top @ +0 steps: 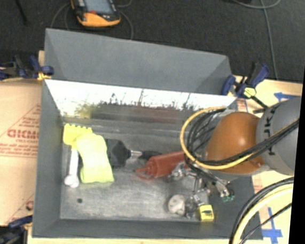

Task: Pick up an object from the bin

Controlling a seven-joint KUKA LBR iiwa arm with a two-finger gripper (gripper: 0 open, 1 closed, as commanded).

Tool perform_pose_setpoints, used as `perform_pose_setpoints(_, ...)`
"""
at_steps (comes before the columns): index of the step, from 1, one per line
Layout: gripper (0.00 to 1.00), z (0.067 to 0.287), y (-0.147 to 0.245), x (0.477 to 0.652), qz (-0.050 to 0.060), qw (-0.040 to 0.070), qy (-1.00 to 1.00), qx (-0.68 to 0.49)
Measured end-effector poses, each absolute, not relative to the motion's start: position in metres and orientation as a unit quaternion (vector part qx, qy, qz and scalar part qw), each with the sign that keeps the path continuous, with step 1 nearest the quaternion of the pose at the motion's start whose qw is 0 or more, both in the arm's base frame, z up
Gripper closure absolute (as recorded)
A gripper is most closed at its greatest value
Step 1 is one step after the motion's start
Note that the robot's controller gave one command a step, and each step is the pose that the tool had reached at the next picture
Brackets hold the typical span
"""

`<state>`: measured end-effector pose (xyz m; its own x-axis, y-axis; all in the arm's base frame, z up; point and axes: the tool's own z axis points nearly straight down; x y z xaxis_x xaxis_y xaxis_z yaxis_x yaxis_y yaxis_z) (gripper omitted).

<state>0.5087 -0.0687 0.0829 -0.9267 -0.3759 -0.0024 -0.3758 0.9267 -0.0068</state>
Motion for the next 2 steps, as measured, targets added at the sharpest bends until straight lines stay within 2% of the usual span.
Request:
perform_pose_setpoints(1, 1.0, 0.0734, -0.0846, 0.4887, 0.0, 0.005, 0.964, -0.267)
perform_pose_setpoints(2, 1.0, 0.0734, -0.0846, 0.4887, 0.0, 0.005, 0.964, -0.267)
